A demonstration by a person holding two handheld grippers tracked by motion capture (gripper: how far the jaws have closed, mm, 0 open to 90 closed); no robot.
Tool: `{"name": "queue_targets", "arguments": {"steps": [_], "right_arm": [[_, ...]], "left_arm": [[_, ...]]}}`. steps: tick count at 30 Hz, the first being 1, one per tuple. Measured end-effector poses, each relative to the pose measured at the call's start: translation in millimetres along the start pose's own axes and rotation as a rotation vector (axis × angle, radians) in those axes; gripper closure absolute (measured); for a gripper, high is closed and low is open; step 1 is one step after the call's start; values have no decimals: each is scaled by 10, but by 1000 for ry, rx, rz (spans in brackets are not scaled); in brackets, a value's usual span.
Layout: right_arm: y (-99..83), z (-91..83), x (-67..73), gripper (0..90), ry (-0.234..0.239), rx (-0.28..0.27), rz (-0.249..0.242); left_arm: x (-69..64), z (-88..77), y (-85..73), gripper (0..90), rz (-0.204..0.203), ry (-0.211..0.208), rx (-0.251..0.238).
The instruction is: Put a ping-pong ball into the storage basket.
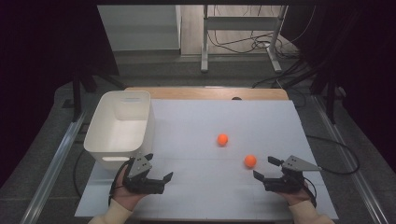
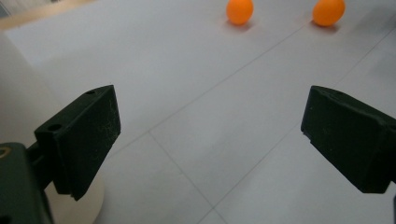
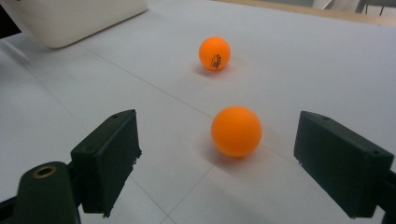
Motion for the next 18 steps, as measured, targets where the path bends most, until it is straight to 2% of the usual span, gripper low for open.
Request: {"name": "queue_targets", "arguments": {"steps": [6, 11, 15, 18], "right_arm": [[79, -9, 52, 142, 20, -18, -17], [61, -12, 45, 141, 23, -8, -10], [46, -4, 36, 140, 20, -2, -5], [45, 1, 35, 140, 19, 0, -8]], "left_arm": [[-53, 91, 7, 56, -9, -25, 30], [-76, 200, 14, 56, -43, -56, 52], [-96, 238, 25, 58, -29, -64, 60], [-65, 246, 116, 59, 6, -39, 51]]}}
Point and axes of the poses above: each handheld gripper's, and its own axes: z roughly forward along the jaws, y roughly out of its top, x roughly to its left, the point moved 10 cm from there along z, roughly forward along the jaws, and after that the axes turned 12 degrees about -x, right-handed, at the moved point
